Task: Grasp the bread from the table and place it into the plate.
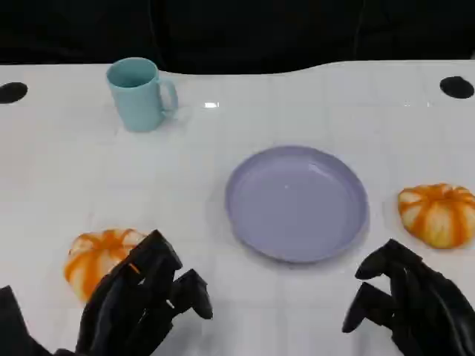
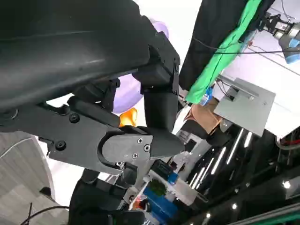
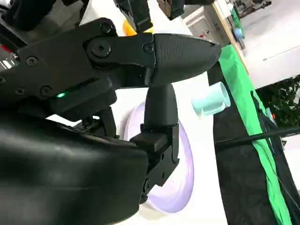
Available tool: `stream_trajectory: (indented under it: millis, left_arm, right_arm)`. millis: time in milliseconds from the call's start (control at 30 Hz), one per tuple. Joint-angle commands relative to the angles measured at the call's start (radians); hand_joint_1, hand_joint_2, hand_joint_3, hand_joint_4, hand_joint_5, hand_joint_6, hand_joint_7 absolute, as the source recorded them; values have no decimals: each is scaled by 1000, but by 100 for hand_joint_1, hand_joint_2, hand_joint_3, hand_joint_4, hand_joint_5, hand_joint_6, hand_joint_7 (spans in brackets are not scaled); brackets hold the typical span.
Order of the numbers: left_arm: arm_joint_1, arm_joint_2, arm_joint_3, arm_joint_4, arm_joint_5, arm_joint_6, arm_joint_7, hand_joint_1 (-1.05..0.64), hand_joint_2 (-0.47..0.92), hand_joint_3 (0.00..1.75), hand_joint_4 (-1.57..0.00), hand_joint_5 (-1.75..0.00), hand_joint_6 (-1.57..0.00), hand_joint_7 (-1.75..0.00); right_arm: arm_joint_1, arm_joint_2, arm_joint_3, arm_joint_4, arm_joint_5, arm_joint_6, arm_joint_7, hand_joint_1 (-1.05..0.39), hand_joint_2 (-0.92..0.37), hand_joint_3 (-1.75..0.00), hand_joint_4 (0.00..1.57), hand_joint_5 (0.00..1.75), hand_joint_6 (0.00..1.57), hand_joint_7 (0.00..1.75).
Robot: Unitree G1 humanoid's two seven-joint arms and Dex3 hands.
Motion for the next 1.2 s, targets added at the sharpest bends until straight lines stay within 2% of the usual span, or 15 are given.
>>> stream_trajectory:
  millis: [33, 667, 767, 867, 900, 933, 1000, 1067, 1100, 1133, 1200]
  left_arm:
    - [3, 8, 7, 2, 1, -6, -5, -58, 92, 45, -76, -175, -53, -175]
    - [4, 11, 8, -11, 13, -23, -2, -58, 92, 45, -73, -175, -50, -174]
    - [0, 23, -1, -11, 82, -108, -7, -58, 92, 43, -58, -168, -52, -132]
    - [-6, 37, -2, -27, 129, -152, 10, -59, 92, 32, -57, -126, -68, -59]
    - [-6, 38, -2, -34, 136, -152, 19, -60, 92, 26, -58, -114, -71, -44]
    - [-8, 45, -3, -42, 149, -159, 24, -60, 92, 24, -59, -107, -73, -37]
    - [-13, 62, -6, -51, 181, -185, 25, -59, 92, 17, -53, -93, -68, -21]
    - [-14, 66, -8, -53, 193, -197, 24, -59, 92, 15, -52, -89, -66, -17]
    - [-17, 101, -17, -68, 257, -235, 27, -59, 92, 14, -51, -88, -66, -17]
    - [-19, 127, -24, -80, 307, -265, 30, -61, 92, 15, -40, -82, -57, -11]
    - [-21, 153, -33, -90, 360, -300, 35, -62, 92, 16, -34, -78, -53, -8]
  right_arm:
    - [-5, -10, -1, -8, -7, 0, -6, -53, -92, -46, 62, 175, 42, 169]
    - [-9, -11, 0, -2, -10, -5, -4, -52, -92, -47, 62, 175, 43, 172]
    - [-8, -11, 0, -3, -14, -5, -6, -53, -92, -46, 62, 175, 42, 172]
    - [-7, -7, 0, -6, -13, -2, -7, -52, -92, -46, 62, 175, 42, 172]
    - [-7, -7, 0, -7, -14, -1, -8, -52, -92, -46, 63, 175, 42, 172]
    - [-7, -6, 0, -7, -15, -1, -8, -52, -92, -46, 63, 175, 42, 172]
    - [-8, -5, -1, -7, -10, 2, -7, -52, -92, -46, 63, 175, 42, 172]
    - [-8, -5, -2, -7, -8, 3, -6, -52, -92, -46, 63, 175, 42, 172]
    - [-7, -6, -2, -9, -8, 2, -5, -52, -92, -46, 63, 175, 42, 172]
    - [-6, -6, -2, -10, -8, 2, -5, -52, -92, -47, 63, 175, 42, 171]
    - [-5, -7, -2, -11, -8, 1, -4, -52, -92, -47, 62, 175, 41, 171]
